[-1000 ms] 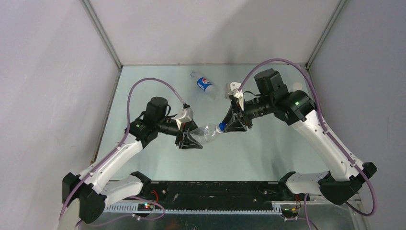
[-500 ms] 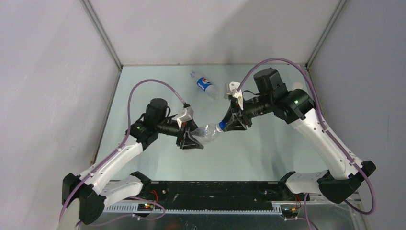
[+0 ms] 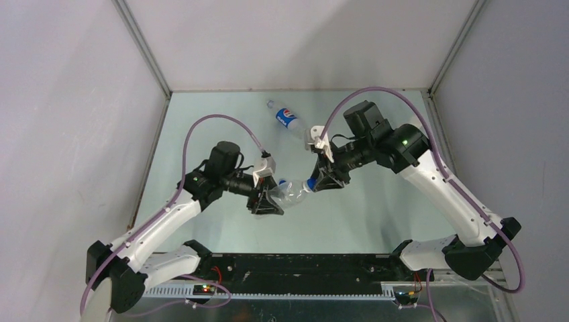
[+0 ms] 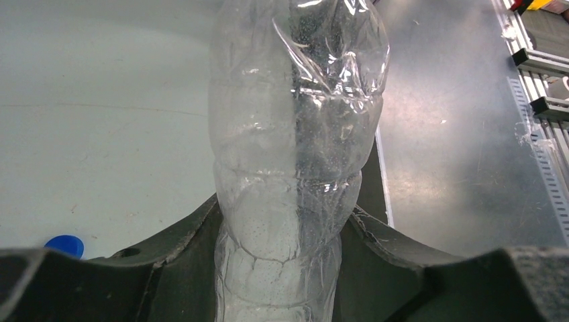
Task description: Screw on the bottle caps
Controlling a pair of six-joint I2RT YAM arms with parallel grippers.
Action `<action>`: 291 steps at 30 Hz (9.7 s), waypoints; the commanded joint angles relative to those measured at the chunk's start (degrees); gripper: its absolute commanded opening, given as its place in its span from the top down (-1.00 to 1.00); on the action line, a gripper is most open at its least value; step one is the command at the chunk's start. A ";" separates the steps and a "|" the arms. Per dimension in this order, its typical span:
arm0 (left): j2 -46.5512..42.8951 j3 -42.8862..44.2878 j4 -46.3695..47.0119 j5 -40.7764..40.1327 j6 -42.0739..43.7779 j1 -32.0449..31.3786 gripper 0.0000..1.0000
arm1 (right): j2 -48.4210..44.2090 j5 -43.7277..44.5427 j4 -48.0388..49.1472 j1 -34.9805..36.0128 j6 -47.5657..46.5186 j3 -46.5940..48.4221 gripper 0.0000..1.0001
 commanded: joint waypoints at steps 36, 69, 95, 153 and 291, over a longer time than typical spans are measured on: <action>-9.43 -6.76 33.80 -29.47 -16.24 -9.63 1.00 | 7.04 6.69 2.31 2.11 24.52 3.75 1.00; -8.80 -1.87 25.90 -23.77 -5.66 -8.05 1.00 | 11.69 3.12 -6.26 3.82 15.31 9.28 1.00; -16.52 -12.14 40.98 -49.55 3.50 -17.32 1.00 | 13.97 11.74 6.80 3.89 59.93 7.18 1.00; -4.02 -5.62 23.88 -6.13 -6.34 -5.22 1.00 | -16.72 -7.29 31.72 -6.52 11.79 -15.94 -0.42; -9.48 -4.46 21.24 -60.44 10.05 -22.79 1.00 | 0.93 27.19 11.01 3.56 55.09 -3.49 0.99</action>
